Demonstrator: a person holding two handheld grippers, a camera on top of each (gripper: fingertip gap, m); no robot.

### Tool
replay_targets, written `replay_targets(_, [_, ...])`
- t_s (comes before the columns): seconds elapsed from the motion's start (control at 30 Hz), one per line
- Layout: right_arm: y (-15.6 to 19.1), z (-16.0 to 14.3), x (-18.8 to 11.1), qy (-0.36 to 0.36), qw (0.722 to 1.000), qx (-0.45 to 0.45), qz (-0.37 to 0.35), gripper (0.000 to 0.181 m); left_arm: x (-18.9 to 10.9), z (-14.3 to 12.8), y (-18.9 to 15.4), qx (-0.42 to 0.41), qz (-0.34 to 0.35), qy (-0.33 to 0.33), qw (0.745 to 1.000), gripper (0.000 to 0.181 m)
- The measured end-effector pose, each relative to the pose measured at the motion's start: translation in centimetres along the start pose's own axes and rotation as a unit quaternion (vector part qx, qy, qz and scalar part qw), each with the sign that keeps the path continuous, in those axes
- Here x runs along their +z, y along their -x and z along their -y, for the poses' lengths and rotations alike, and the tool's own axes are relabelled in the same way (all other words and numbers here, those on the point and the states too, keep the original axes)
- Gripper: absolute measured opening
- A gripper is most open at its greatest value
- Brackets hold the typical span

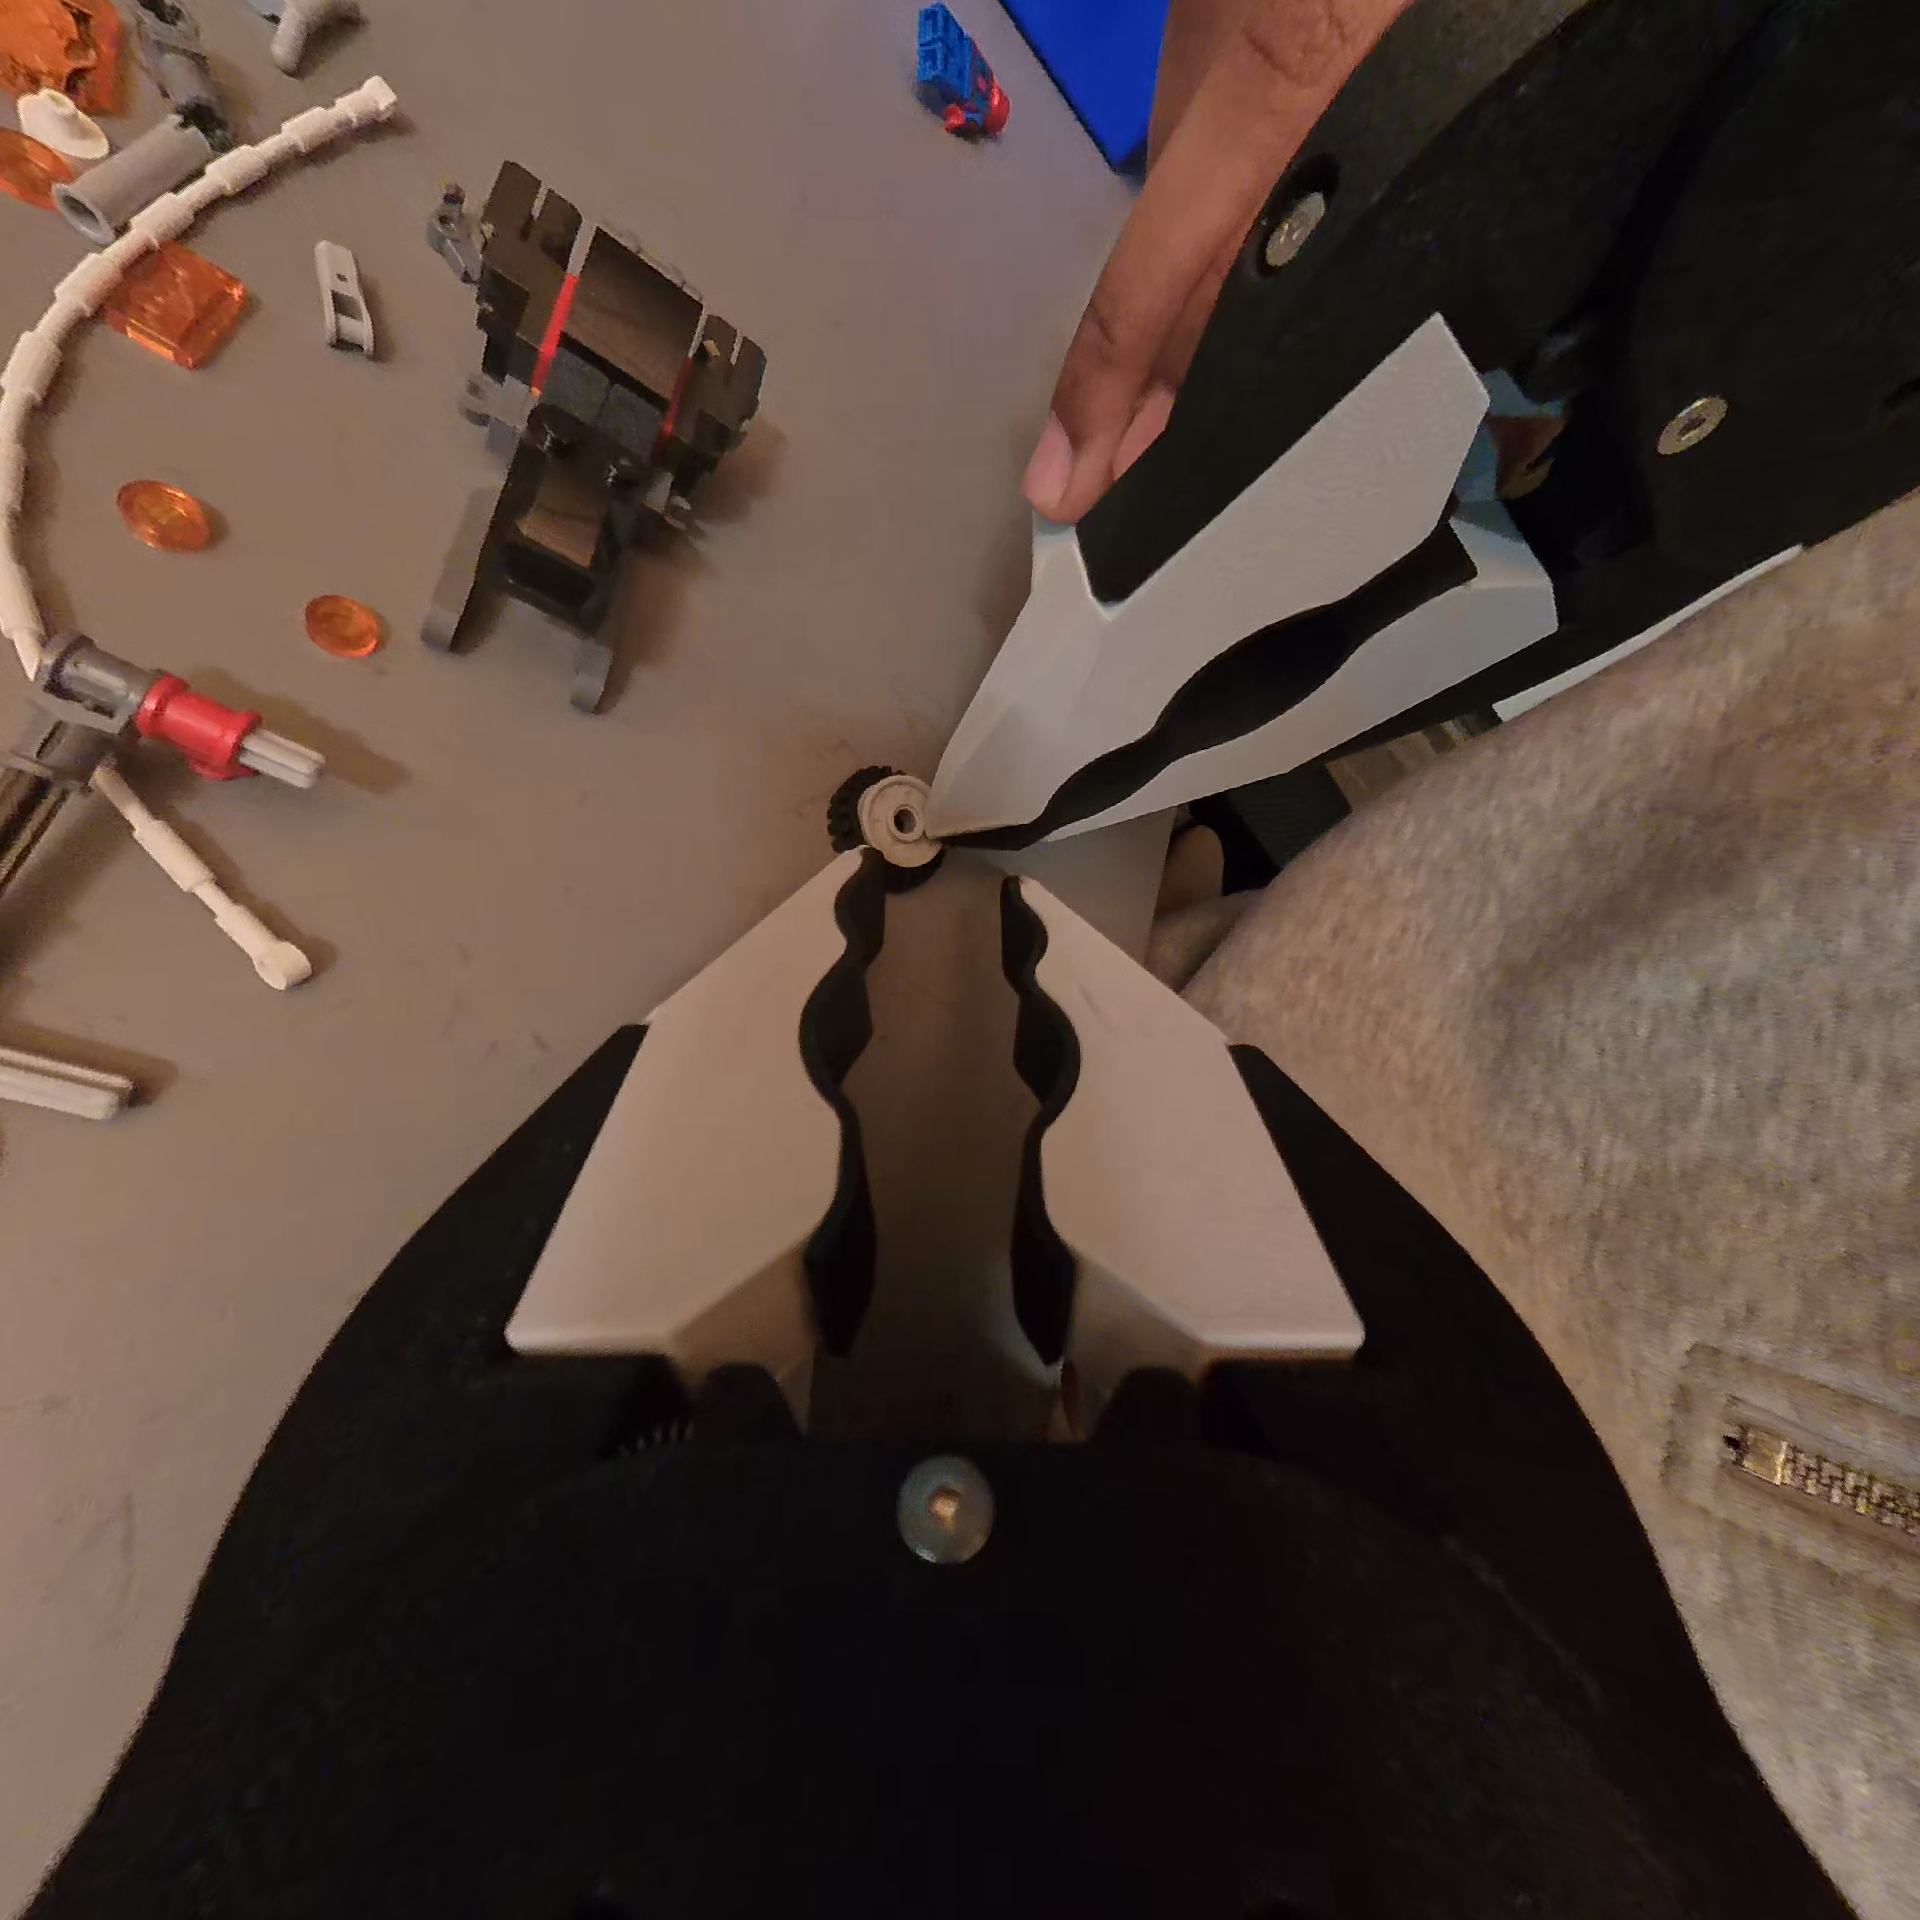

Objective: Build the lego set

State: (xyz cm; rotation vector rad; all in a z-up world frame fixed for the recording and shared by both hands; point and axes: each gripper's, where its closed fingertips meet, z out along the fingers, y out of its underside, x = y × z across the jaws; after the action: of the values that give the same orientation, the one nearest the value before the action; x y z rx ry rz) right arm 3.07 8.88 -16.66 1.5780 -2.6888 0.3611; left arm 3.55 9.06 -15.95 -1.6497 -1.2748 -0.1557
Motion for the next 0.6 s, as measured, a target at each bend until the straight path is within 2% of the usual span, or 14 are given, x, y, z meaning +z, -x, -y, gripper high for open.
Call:
replay_targets(0.37, [0.04, 0.17, 0.19, -0.079, 0.992, 0.089, 0.030, 0.000, -0.07, 0.03, 0.06, -0.002, 0.001, -0.002, 1.000, 0.022])
replay_targets(0.6, [0.01, 0.19, 0.20, -0.069, 0.993, 0.094, -0.030, 0.000, -0.13, 0.06, 0.02, -0.005, -0.004, -0.002, 1.000, 0.022])
